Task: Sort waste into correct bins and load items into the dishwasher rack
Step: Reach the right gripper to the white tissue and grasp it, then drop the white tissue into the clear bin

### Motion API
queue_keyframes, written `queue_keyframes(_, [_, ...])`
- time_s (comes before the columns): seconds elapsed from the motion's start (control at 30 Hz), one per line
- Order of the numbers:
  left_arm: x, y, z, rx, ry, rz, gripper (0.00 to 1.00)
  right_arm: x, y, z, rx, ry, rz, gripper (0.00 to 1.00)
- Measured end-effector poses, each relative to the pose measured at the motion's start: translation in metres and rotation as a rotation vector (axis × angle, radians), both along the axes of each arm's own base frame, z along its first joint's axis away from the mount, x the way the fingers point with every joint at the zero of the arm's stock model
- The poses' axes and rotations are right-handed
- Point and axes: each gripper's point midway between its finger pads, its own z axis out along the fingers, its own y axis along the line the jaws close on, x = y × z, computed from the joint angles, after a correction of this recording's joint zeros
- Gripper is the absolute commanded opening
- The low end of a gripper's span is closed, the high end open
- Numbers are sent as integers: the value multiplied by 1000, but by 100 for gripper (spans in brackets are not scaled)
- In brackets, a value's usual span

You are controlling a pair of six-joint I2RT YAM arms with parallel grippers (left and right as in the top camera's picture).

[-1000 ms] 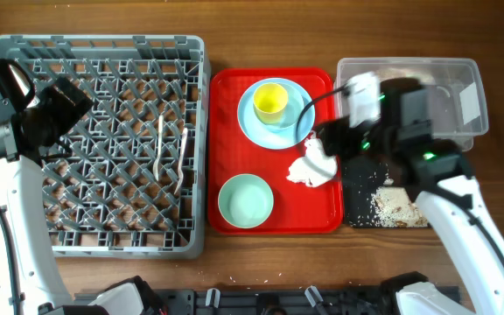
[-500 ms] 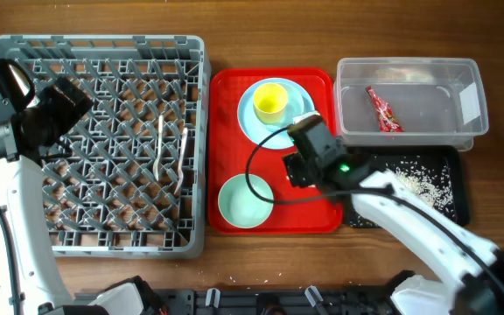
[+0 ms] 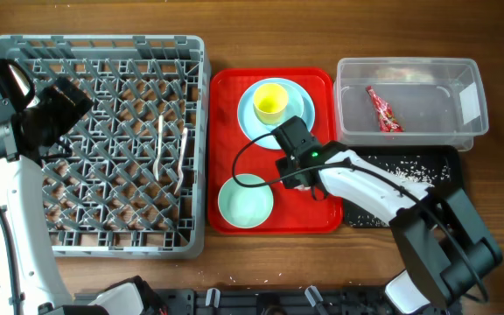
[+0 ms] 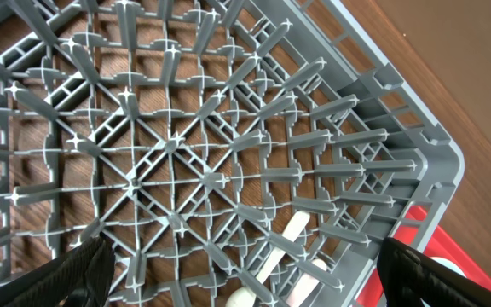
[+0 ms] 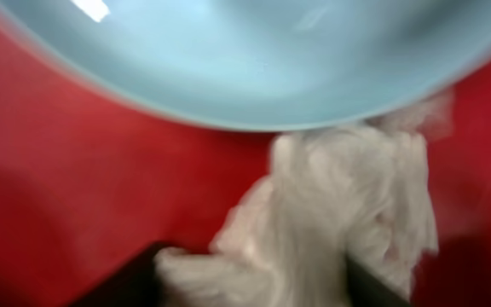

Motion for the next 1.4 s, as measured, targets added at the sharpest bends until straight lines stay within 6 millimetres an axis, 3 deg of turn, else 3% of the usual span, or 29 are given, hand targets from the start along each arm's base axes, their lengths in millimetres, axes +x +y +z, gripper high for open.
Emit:
queue_keyframes(0.03, [0,0,0,0,0,0,100,-3,6,-1,30,22,14,18])
queue_keyframes(0.1, [0,0,0,0,0,0,100,-8,15,1,79,57,29,5])
queue_keyframes(0.23, [0,0,0,0,1,0,100,-19,23,11,114,118,50,4])
queue_keyframes(0.3, [0,0,0,0,0,0,100,-8,19,34,114,64,33,4])
queue_keyframes(0.37, [0,0,0,0,1,0,100,15,9,71,122,-59,-9,4])
queue_keyframes(0.43, [0,0,0,0,1,0,100,50,-22,130,122,-273,-120,4])
queue_keyframes(0.5, [0,0,0,0,0,0,100,71,-60,166,108,-406,-237,4])
queue_keyframes(0.57, [0,0,0,0,0,0,100,86,-102,184,87,-486,-360,4])
queue_keyframes(0.7, [0,0,0,0,0,0,100,110,-166,182,61,-530,-541,5])
queue_keyframes(0.73, [0,0,0,0,0,0,100,115,-172,173,64,-518,-555,13])
queue_keyframes(0.77, [0,0,0,0,0,0,100,119,-175,164,65,-497,-561,29])
queue_keyframes(0.8, [0,0,0,0,1,0,100,124,-177,146,62,-461,-554,67])
queue_keyframes(0.83, [0,0,0,0,0,0,100,127,-176,127,54,-417,-534,83])
queue_keyframes(0.93, [0,0,0,0,0,0,100,123,-172,101,37,-350,-484,89])
queue_keyframes(1.03, [0,0,0,0,0,0,100,123,-170,105,39,-357,-457,94])
queue_keyframes(1.1, [0,0,0,0,0,0,100,120,-166,117,64,-373,-441,95])
queue_keyframes(1.2, [0,0,0,0,1,0,100,108,-154,181,171,-494,-395,95])
queue_keyframes(1.3, [0,0,0,0,0,0,100,67,-139,277,321,-686,-315,96])
queue_keyframes(1.33, [0,0,0,0,0,0,100,49,-137,302,359,-740,-294,98])
queue_keyframes(1.4, [0,0,0,0,1,0,100,-20,-136,375,460,-947,-242,100])
